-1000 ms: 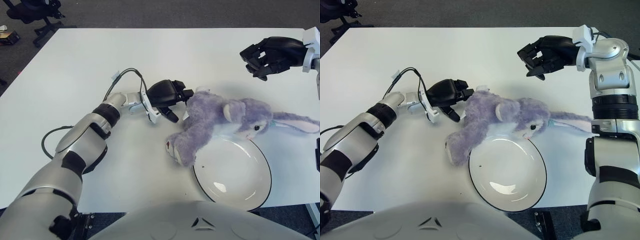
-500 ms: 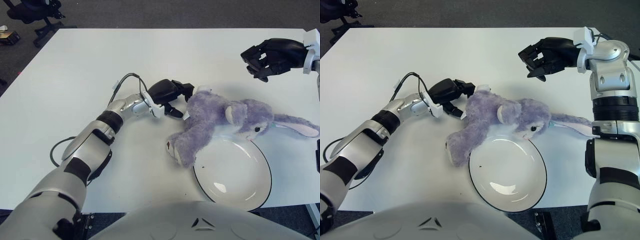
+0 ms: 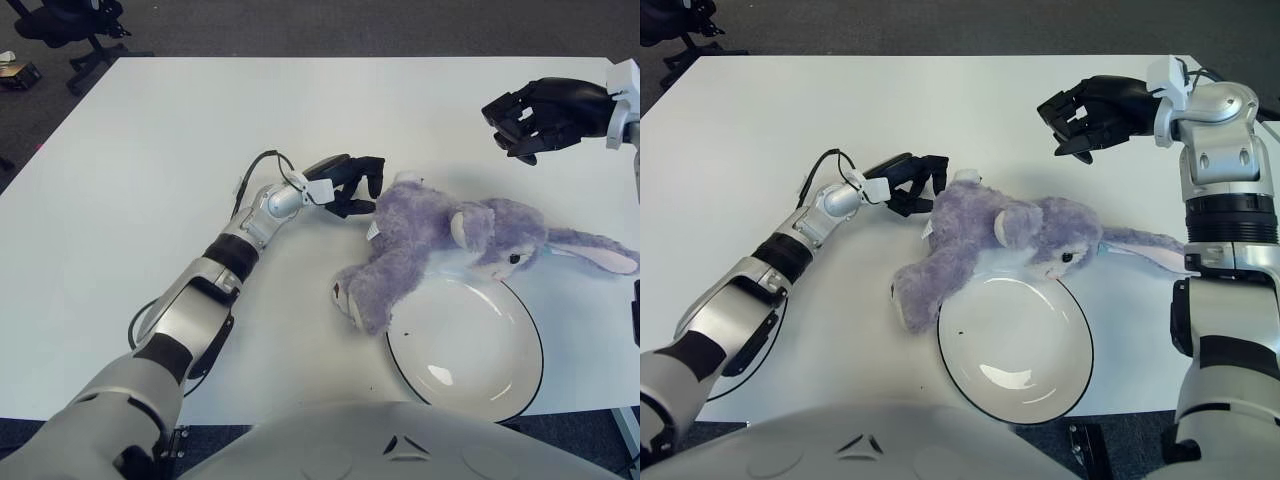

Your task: Put the doll into the plate.

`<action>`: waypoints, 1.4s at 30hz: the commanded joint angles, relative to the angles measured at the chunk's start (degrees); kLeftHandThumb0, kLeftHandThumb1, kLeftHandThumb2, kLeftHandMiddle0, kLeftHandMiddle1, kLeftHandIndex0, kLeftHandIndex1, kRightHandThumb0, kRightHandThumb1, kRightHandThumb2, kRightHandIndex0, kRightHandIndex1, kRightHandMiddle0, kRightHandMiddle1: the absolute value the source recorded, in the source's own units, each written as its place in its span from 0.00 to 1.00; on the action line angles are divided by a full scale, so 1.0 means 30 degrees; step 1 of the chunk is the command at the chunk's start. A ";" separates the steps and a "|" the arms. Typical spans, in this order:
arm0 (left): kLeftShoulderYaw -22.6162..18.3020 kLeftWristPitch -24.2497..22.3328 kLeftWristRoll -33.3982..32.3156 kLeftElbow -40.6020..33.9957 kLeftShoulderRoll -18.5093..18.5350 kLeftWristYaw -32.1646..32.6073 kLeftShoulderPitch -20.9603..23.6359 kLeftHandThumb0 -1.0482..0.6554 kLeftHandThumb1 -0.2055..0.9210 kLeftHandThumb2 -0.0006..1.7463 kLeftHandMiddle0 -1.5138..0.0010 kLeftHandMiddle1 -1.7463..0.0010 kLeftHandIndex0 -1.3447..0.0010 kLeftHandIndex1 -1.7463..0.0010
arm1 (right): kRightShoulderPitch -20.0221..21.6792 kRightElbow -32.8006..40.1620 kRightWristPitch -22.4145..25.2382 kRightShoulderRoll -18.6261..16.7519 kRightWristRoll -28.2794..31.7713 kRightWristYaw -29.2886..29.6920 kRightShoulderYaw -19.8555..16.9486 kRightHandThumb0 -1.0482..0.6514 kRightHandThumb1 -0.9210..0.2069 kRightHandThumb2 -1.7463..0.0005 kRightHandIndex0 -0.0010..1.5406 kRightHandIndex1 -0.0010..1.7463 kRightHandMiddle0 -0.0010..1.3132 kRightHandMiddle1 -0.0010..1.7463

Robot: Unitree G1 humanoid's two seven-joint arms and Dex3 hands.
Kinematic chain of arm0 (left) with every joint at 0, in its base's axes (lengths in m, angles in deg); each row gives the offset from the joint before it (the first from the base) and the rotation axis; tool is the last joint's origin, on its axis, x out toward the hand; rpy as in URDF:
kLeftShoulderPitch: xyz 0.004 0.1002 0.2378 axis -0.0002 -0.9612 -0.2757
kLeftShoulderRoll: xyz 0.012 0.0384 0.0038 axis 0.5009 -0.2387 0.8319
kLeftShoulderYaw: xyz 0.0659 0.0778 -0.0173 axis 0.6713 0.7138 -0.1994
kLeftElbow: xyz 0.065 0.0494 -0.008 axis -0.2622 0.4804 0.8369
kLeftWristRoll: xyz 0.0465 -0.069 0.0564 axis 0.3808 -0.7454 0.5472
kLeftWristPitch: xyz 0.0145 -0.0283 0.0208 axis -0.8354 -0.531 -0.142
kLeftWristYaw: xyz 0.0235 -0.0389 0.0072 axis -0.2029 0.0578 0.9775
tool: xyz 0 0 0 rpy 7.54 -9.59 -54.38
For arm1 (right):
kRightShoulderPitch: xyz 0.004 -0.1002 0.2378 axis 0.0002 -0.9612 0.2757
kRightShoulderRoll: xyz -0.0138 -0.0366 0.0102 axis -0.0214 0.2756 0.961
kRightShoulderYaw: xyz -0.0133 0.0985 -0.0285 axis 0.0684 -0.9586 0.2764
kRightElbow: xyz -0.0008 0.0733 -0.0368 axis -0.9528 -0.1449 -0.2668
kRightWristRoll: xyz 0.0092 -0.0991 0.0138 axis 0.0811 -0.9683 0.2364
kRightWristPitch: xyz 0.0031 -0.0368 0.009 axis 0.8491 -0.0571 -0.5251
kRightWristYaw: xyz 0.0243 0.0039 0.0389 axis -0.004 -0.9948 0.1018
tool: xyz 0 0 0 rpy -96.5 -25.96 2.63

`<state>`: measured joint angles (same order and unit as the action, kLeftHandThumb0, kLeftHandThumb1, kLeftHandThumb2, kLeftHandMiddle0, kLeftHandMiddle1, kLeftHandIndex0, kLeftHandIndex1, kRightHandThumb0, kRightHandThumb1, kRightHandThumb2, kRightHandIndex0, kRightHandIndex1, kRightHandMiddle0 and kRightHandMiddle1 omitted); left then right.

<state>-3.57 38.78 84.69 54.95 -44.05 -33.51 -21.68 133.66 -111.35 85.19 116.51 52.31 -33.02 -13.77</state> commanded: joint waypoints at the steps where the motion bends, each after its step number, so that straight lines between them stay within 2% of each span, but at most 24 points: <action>1: -0.0054 -0.7504 -0.0834 -0.0482 0.0309 -0.3101 -0.0355 0.39 1.00 0.17 0.31 0.00 0.37 0.00 | -0.0798 -0.0196 -0.0323 0.0586 -0.0392 0.0596 -0.0263 0.47 0.03 1.00 0.66 1.00 0.65 1.00; 8: -0.0154 -0.8725 -0.0937 -0.1274 0.0439 -0.3273 -0.0490 0.39 1.00 0.17 0.31 0.00 0.37 0.00 | -0.0944 -0.0233 -0.0608 0.0587 -0.0341 0.0875 -0.0372 0.47 0.03 1.00 0.66 1.00 0.64 1.00; 9: -0.0429 -0.8923 -0.1059 -0.1244 0.0451 -0.3055 -0.0567 0.39 1.00 0.17 0.31 0.00 0.37 0.00 | -0.2405 -0.0563 -0.5371 0.0157 -0.1646 0.4274 -0.1285 0.47 0.03 1.00 0.66 1.00 0.64 1.00; 10: -0.0874 -0.9121 -0.1359 -0.1313 0.0392 -0.2803 -0.0717 0.39 1.00 0.17 0.31 0.00 0.37 0.00 | -0.3722 -0.0693 -0.9261 -0.0232 -0.2807 0.7151 -0.2067 0.47 0.03 1.00 0.64 1.00 0.62 1.00; 11: -0.1195 -0.9273 -0.1571 -0.1378 0.0346 -0.2629 -0.0827 0.39 1.00 0.17 0.31 0.00 0.37 0.00 | -0.4614 -0.0805 -1.1936 -0.0491 -0.3609 0.9134 -0.2584 0.47 0.03 0.99 0.60 1.00 0.58 1.00; 12: -0.1390 -0.9378 -0.1698 -0.1440 0.0313 -0.2532 -0.0898 0.39 1.00 0.17 0.31 0.00 0.38 0.00 | -0.5086 -0.0893 -1.3389 -0.0610 -0.4047 1.0243 -0.2821 0.47 0.03 0.99 0.58 1.00 0.56 1.00; 16: -0.1973 -0.8686 -0.2179 -0.1888 0.0283 -0.2257 -0.1253 0.39 1.00 0.17 0.31 0.00 0.38 0.00 | -0.5395 -0.0970 -1.4020 -0.0618 -0.4204 1.0971 -0.2609 0.46 0.02 0.99 0.53 1.00 0.49 1.00; 22: -0.2007 -0.8770 -0.2231 -0.2045 0.0298 -0.2233 -0.1304 0.39 1.00 0.17 0.31 0.00 0.38 0.00 | -0.5360 -0.1570 -1.4956 -0.0424 -0.4476 1.1931 -0.2234 0.46 0.02 0.99 0.51 1.00 0.47 1.00; 24: -0.2243 -0.3118 -0.0957 -0.1638 0.0728 -0.0608 -0.1614 0.40 1.00 0.15 0.31 0.00 0.38 0.00 | -0.6609 0.0920 -1.2584 -0.0558 -0.3016 1.1216 -0.2806 0.45 0.01 0.99 0.49 1.00 0.44 1.00; 25: -0.2346 -0.1075 -0.0461 -0.1405 0.0841 0.0047 -0.1692 0.42 1.00 0.14 0.31 0.00 0.38 0.00 | -0.7116 0.1944 -1.1670 -0.0587 -0.2542 1.1100 -0.3028 0.45 0.01 0.99 0.48 1.00 0.41 1.00; 26: -0.2526 0.0260 -0.0258 -0.1150 0.0857 0.0431 -0.1707 0.42 1.00 0.13 0.31 0.00 0.37 0.00 | -0.7609 0.3032 -1.0757 -0.0682 -0.2085 1.1078 -0.3232 0.45 0.01 0.99 0.47 1.00 0.40 1.00; 29: -0.2814 0.1171 -0.0328 -0.0723 0.0764 0.0639 -0.1654 0.44 1.00 0.12 0.31 0.00 0.37 0.00 | -0.8220 0.4413 -0.9671 -0.0835 -0.1496 1.1113 -0.3463 0.44 0.00 0.99 0.44 1.00 0.33 1.00; 38: -0.3153 0.2929 -0.0018 0.0771 0.0496 0.0750 -0.1331 0.44 1.00 0.12 0.31 0.00 0.36 0.00 | -0.8773 0.5804 -0.8271 -0.0952 -0.1431 1.1188 -0.3694 0.43 0.00 0.98 0.41 1.00 0.29 1.00; 39: -0.3348 0.3212 0.0000 0.0952 0.0595 0.0851 -0.1123 0.44 1.00 0.12 0.31 0.00 0.36 0.00 | -0.8915 0.6532 -0.7010 -0.0998 0.0077 1.0517 -0.3963 0.43 0.00 0.98 0.41 1.00 0.29 1.00; 40: -0.3521 0.3503 0.0009 0.1227 0.0677 0.0923 -0.0891 0.44 1.00 0.12 0.32 0.00 0.36 0.00 | -0.9021 0.7103 -0.6011 -0.1031 0.1238 1.0005 -0.4190 0.42 0.00 0.94 0.38 1.00 0.32 0.94; 42: -0.3772 0.4038 0.0024 0.1824 0.0757 0.0996 -0.0508 0.44 1.00 0.12 0.32 0.00 0.36 0.00 | -0.9204 0.7867 -0.4762 -0.1012 0.2549 0.9457 -0.4506 0.41 0.00 0.90 0.36 1.00 0.34 0.89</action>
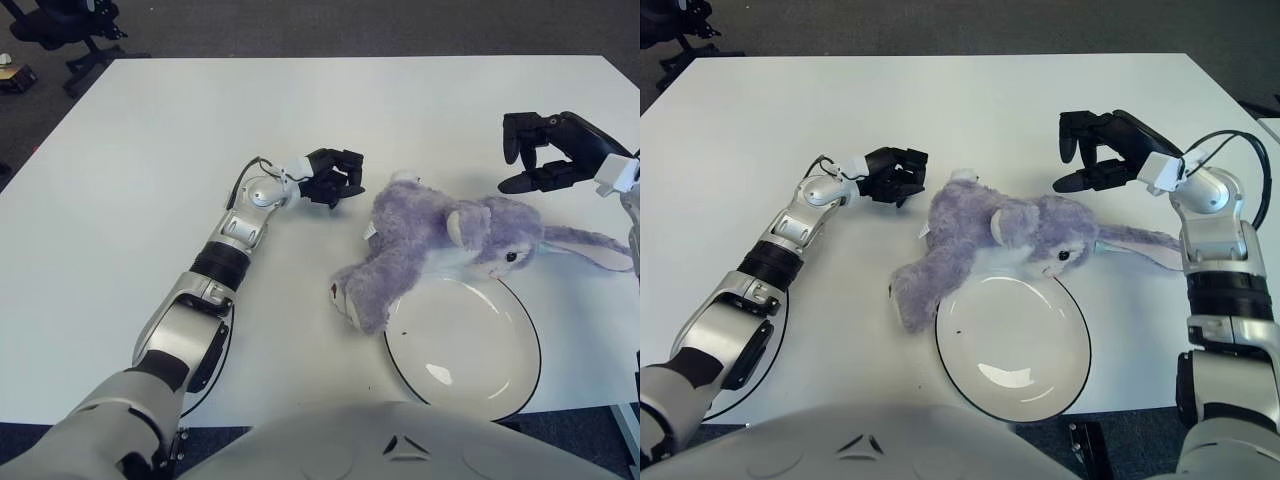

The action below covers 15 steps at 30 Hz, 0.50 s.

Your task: Put the doll into the plate.

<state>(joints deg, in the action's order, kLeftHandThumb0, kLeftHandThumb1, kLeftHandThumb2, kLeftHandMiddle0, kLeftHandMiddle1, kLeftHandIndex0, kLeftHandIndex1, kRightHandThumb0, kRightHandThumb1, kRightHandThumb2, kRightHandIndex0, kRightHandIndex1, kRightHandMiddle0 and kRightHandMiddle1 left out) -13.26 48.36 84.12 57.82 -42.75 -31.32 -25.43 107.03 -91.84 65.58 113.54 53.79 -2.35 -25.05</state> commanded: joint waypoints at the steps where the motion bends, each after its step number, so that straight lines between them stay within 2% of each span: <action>1: -0.0612 0.1065 0.0224 0.1155 0.0321 0.0262 0.0867 0.44 1.00 0.11 0.32 0.00 0.35 0.00 | -0.0399 0.1549 0.2011 0.0015 0.2179 -0.0799 -0.0825 0.41 0.00 0.89 0.35 1.00 0.35 0.86; 5: -0.0901 0.2029 0.0268 0.2292 0.0256 0.0274 0.1334 0.44 1.00 0.11 0.33 0.00 0.35 0.00 | -0.0754 0.2266 0.2790 0.0167 0.2589 -0.0969 -0.1211 0.41 0.00 0.87 0.32 1.00 0.36 0.84; 10: -0.1041 0.2533 0.0355 0.2888 0.0165 0.0226 0.1541 0.44 1.00 0.11 0.33 0.00 0.35 0.00 | -0.0821 0.2564 0.3193 0.0111 0.2608 -0.1047 -0.1351 0.41 0.00 0.86 0.31 1.00 0.37 0.83; 11: -0.1114 0.3172 0.0644 0.3285 0.0200 0.0779 0.1677 0.44 1.00 0.11 0.33 0.00 0.35 0.00 | -0.1541 0.3378 0.3019 0.0116 0.1960 -0.0534 -0.1668 0.41 0.00 0.86 0.31 1.00 0.37 0.83; 12: -0.1176 0.3678 0.0865 0.3619 0.0226 0.1196 0.1793 0.45 1.00 0.11 0.33 0.00 0.36 0.00 | -0.2078 0.3999 0.2902 0.0109 0.1459 -0.0146 -0.1902 0.40 0.03 0.89 0.29 0.86 0.27 0.65; 13: -0.1211 0.4113 0.1095 0.3902 0.0248 0.1591 0.1895 0.45 1.00 0.11 0.33 0.00 0.36 0.00 | -0.2475 0.4462 0.2846 0.0116 0.1135 0.0116 -0.2094 0.41 0.04 0.92 0.28 0.74 0.24 0.49; 14: -0.1234 0.4427 0.1251 0.4145 0.0257 0.1842 0.1981 0.45 1.00 0.11 0.33 0.00 0.36 0.00 | -0.2697 0.4748 0.2855 0.0105 0.0947 0.0266 -0.2203 0.40 0.03 0.95 0.28 0.64 0.23 0.37; 15: -0.1229 0.4616 0.1406 0.4344 0.0276 0.2038 0.2064 0.45 1.00 0.11 0.33 0.00 0.36 0.00 | -0.2781 0.4934 0.2994 0.0154 0.1000 0.0236 -0.2321 0.40 0.03 0.96 0.28 0.60 0.23 0.32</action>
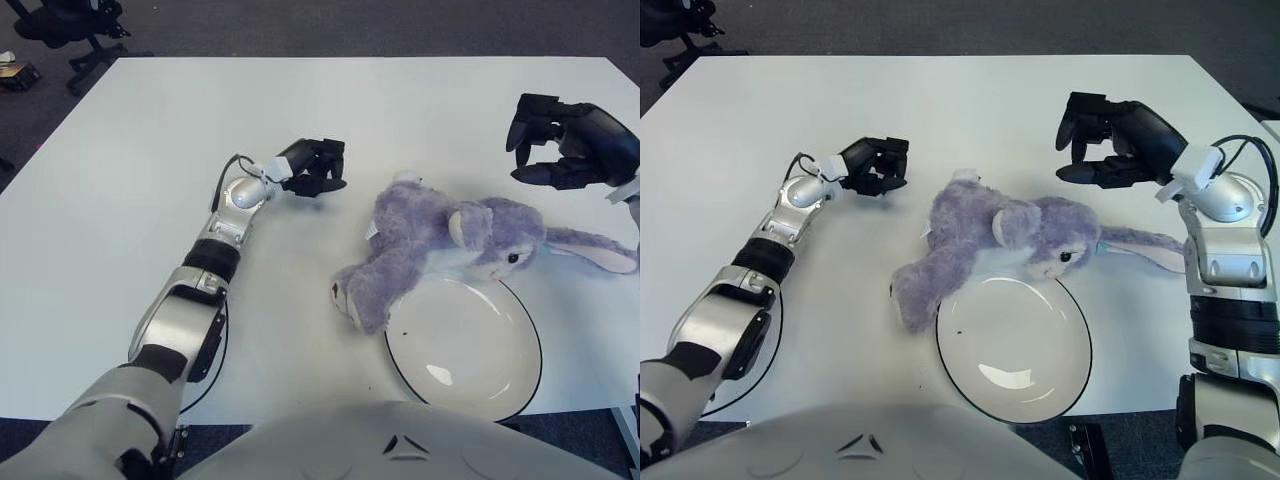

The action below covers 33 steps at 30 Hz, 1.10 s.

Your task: Put the doll into the plate.

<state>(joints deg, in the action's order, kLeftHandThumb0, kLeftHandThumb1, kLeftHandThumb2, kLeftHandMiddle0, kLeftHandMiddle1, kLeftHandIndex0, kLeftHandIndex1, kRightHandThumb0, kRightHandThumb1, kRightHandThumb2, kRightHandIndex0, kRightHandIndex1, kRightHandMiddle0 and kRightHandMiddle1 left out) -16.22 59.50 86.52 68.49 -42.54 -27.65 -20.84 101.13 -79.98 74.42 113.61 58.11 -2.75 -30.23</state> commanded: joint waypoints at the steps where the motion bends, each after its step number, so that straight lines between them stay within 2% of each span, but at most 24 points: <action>1: -0.0243 0.1067 0.0720 0.0972 0.0223 0.0961 0.0609 0.45 1.00 0.11 0.33 0.00 0.36 0.00 | -0.0881 0.1139 0.0166 0.0164 -0.0413 0.0365 -0.0671 0.39 0.03 0.97 0.29 0.49 0.23 0.25; 2: -0.0250 0.1211 0.0803 0.1141 0.0226 0.1060 0.0672 0.45 1.00 0.11 0.33 0.00 0.36 0.00 | -0.0933 0.1259 0.0256 0.0180 -0.0401 0.0370 -0.0723 0.38 0.03 0.98 0.31 0.39 0.24 0.19; 5: -0.0284 0.1529 0.0947 0.1516 0.0200 0.1212 0.0804 0.46 1.00 0.11 0.33 0.00 0.36 0.00 | -0.1009 0.1439 0.0397 0.0145 -0.0443 0.0376 -0.0794 0.37 0.02 0.99 0.34 0.27 0.25 0.12; 9: -0.0316 0.1786 0.1036 0.1832 0.0172 0.1294 0.0918 0.46 1.00 0.10 0.33 0.00 0.36 0.00 | -0.1031 0.1532 0.0497 0.0096 -0.0489 0.0355 -0.0842 0.37 0.02 1.00 0.36 0.22 0.26 0.09; 10: -0.0223 0.1512 0.1536 0.2208 0.0298 0.1928 0.1171 0.46 1.00 0.10 0.33 0.00 0.36 0.00 | -0.1157 0.1890 0.1328 0.0803 0.0078 -0.0428 -0.1141 0.37 0.02 1.00 0.36 0.21 0.26 0.09; 12: -0.0086 0.1035 0.2260 0.2790 0.0458 0.2798 0.1556 0.46 1.00 0.10 0.33 0.00 0.36 0.00 | -0.1309 0.2375 0.2626 0.1832 0.0923 -0.1590 -0.1559 0.28 0.01 0.97 0.33 0.11 0.25 0.08; 16: -0.0028 0.0655 0.2867 0.3368 0.0474 0.3352 0.1896 0.46 1.00 0.10 0.33 0.00 0.36 0.00 | -0.1284 0.2825 0.4460 0.2624 0.1793 -0.2634 -0.1866 0.23 0.00 0.95 0.28 0.03 0.21 0.06; 23: -0.0001 0.0728 0.3068 0.3671 0.0447 0.3602 0.2043 0.46 1.00 0.09 0.34 0.00 0.36 0.00 | -0.1284 0.3221 0.5536 0.2864 0.2160 -0.2924 -0.2054 0.20 0.00 0.94 0.24 0.00 0.17 0.04; 26: 0.0059 0.0603 0.3215 0.3724 0.0483 0.3691 0.2112 0.46 1.00 0.09 0.34 0.00 0.36 0.00 | -0.1953 0.4844 0.7996 0.3715 0.2754 -0.3159 -0.2892 0.18 0.00 0.93 0.21 0.00 0.15 0.03; 28: 0.0083 0.0575 0.3279 0.3746 0.0498 0.3743 0.2145 0.46 1.00 0.09 0.34 0.00 0.36 0.00 | -0.2333 0.5785 0.9072 0.4132 0.2644 -0.3182 -0.3206 0.16 0.00 0.91 0.19 0.00 0.14 0.02; 33: 0.0097 0.0535 0.3322 0.3760 0.0502 0.3792 0.2194 0.46 1.00 0.09 0.34 0.00 0.36 0.00 | -0.2794 0.6872 1.0169 0.5177 0.1765 -0.3456 -0.3117 0.13 0.00 0.90 0.18 0.00 0.13 0.02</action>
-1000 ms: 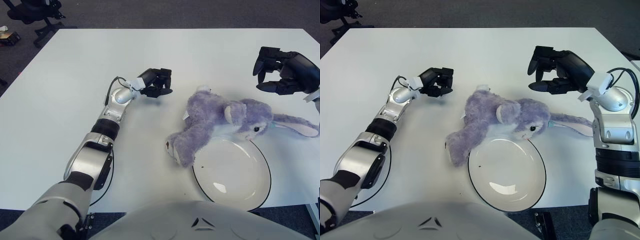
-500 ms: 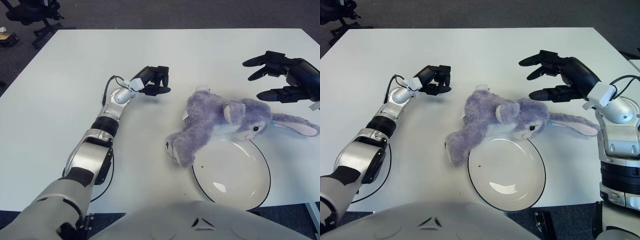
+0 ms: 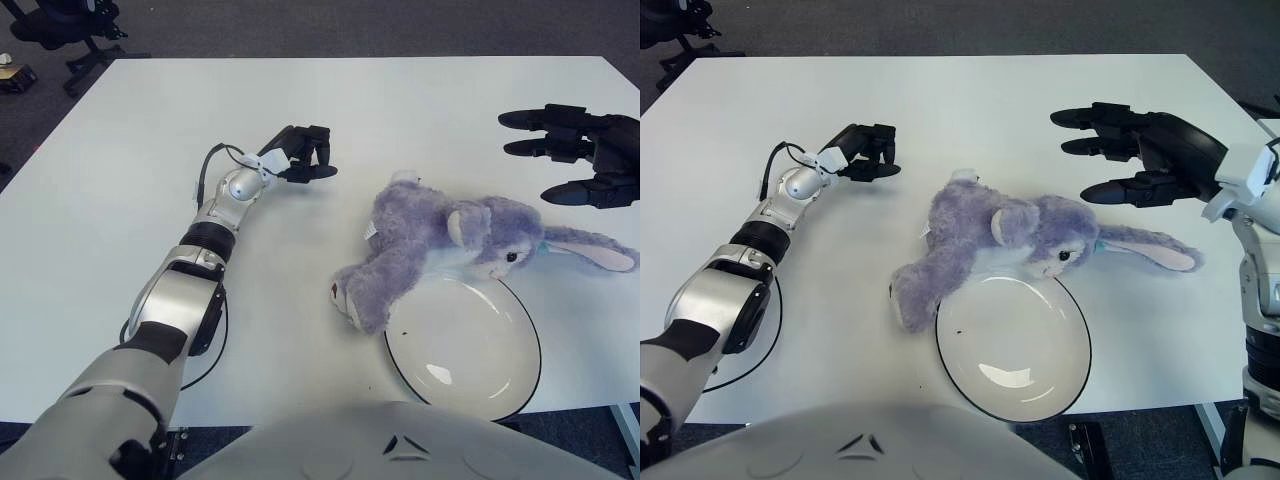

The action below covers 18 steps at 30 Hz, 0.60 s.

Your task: Put the doll into the plate.

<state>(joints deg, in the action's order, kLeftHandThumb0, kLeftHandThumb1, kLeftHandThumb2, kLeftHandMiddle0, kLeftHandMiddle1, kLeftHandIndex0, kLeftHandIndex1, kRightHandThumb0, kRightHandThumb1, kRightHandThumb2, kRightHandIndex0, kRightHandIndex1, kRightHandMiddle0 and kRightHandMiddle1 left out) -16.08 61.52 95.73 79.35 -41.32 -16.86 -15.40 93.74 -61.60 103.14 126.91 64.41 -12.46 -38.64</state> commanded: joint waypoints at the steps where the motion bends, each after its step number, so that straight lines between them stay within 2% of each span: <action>1: 0.0054 -0.0137 0.0252 0.0139 0.0093 0.0201 0.0381 0.46 1.00 0.09 0.34 0.00 0.36 0.00 | -0.0337 0.0806 0.0698 0.0763 -0.0328 -0.0209 -0.0324 0.13 0.00 0.90 0.18 0.00 0.13 0.02; 5: 0.0057 -0.0134 0.0256 0.0146 0.0094 0.0208 0.0384 0.46 1.00 0.09 0.34 0.00 0.36 0.00 | -0.0341 0.0956 0.0948 0.0803 -0.0329 -0.0193 -0.0344 0.13 0.00 0.90 0.18 0.00 0.13 0.01; 7: -0.0124 -0.0148 -0.0059 0.0392 -0.0002 -0.0050 0.0626 0.46 1.00 0.09 0.34 0.00 0.36 0.00 | -0.0408 0.1368 0.0618 0.1862 -0.1179 -0.0719 0.0237 0.12 0.00 0.90 0.18 0.00 0.13 0.02; 9: -0.0275 -0.0083 -0.0327 0.0569 -0.0085 -0.0258 0.0761 0.45 1.00 0.09 0.34 0.00 0.36 0.00 | -0.0429 0.1657 0.0413 0.2263 -0.1682 -0.0894 0.0551 0.11 0.00 0.91 0.18 0.00 0.14 0.02; 18: -0.0492 0.0158 -0.0651 0.0878 -0.0182 -0.0539 0.0898 0.45 1.00 0.09 0.33 0.00 0.36 0.00 | -0.0481 0.1814 -0.0558 0.2052 -0.2750 -0.0803 0.0800 0.08 0.00 0.92 0.18 0.00 0.17 0.02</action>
<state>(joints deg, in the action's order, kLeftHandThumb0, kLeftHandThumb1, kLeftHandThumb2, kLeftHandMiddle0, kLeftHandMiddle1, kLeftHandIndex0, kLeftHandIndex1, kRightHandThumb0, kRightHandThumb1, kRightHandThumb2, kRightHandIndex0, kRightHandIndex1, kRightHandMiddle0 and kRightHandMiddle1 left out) -16.99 61.57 94.45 81.37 -41.88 -17.99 -13.99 92.43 -56.55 102.29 132.58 57.02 -14.53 -36.49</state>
